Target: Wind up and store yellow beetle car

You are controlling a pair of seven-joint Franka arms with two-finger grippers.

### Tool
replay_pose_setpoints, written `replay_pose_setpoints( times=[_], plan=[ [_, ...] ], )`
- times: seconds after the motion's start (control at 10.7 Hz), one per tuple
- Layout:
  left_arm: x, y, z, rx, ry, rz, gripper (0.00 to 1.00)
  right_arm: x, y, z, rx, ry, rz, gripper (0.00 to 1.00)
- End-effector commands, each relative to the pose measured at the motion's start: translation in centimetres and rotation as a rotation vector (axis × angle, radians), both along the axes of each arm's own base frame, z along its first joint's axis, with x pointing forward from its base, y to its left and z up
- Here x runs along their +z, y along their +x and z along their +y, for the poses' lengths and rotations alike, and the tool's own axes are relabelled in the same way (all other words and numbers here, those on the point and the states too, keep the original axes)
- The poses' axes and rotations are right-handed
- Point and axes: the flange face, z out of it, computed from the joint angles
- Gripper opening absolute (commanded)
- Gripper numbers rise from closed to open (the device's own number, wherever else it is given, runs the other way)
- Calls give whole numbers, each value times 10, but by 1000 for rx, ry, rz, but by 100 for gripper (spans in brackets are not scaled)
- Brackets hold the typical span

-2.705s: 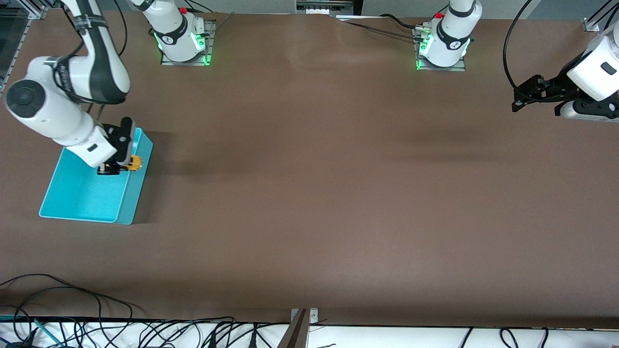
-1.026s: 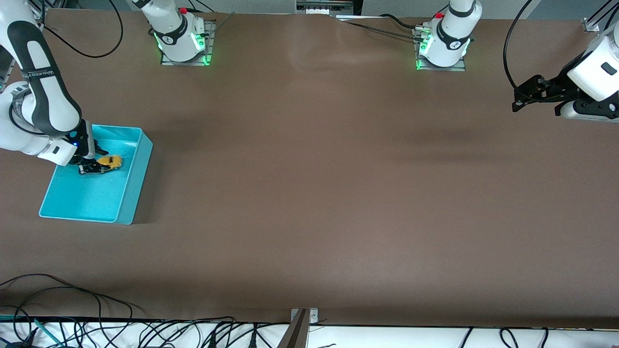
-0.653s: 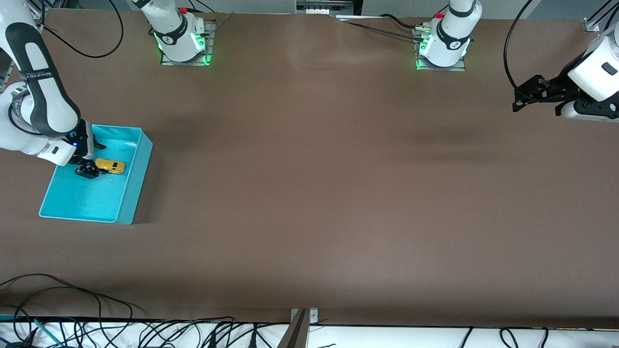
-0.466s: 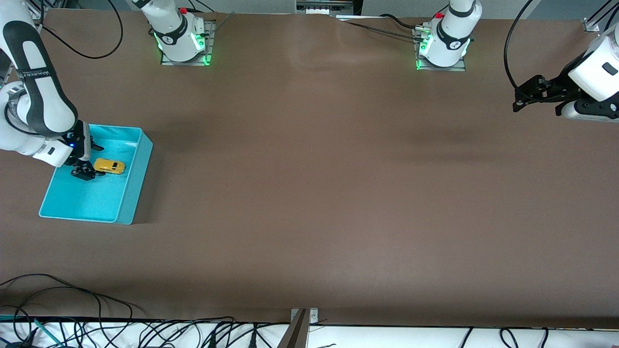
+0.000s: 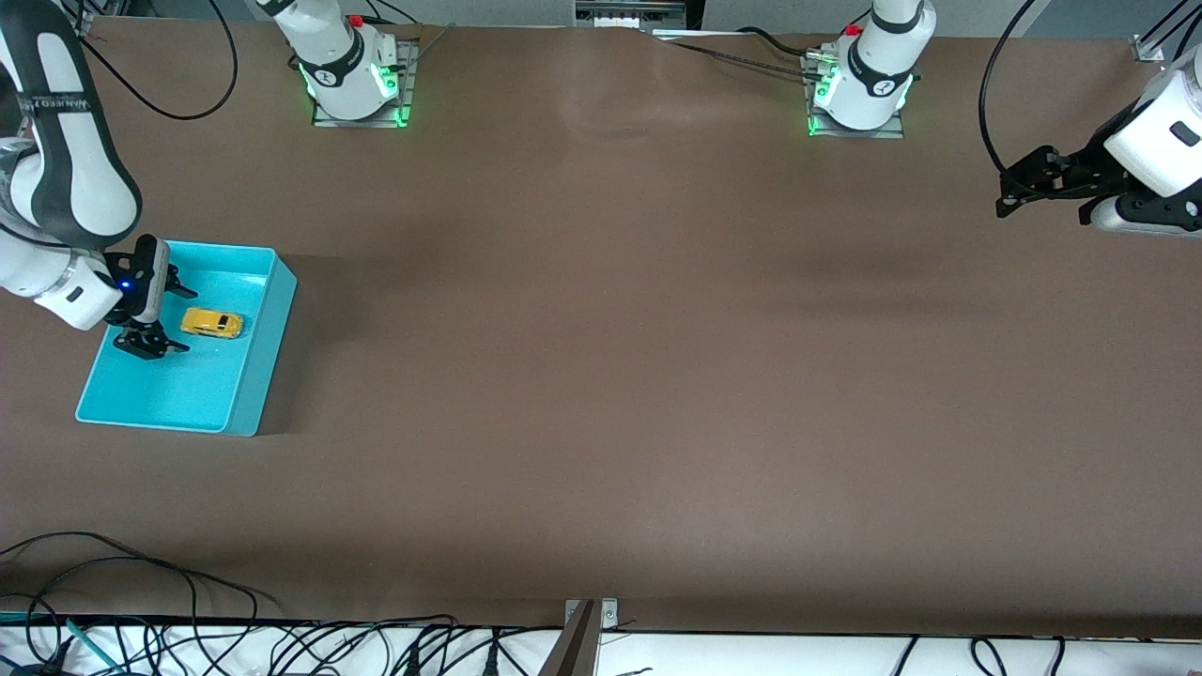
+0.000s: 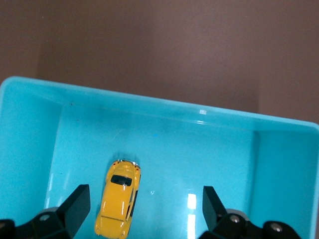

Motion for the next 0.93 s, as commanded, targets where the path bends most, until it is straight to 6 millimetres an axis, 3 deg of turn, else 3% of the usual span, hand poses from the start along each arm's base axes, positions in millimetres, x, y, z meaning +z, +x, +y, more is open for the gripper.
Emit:
replay_pose_setpoints(
  times=[0.0,0.47,0.84],
  plan=[
    [6,3,2,11,-13,6,100,47,-2,40,-159,1,7,100],
    [6,3,1,10,-13,6,100,128,-20,111,-524,-8,63,100],
    [6,3,4,16,-13,6,100,171,-34,162,-813,-23,67,100]
  ],
)
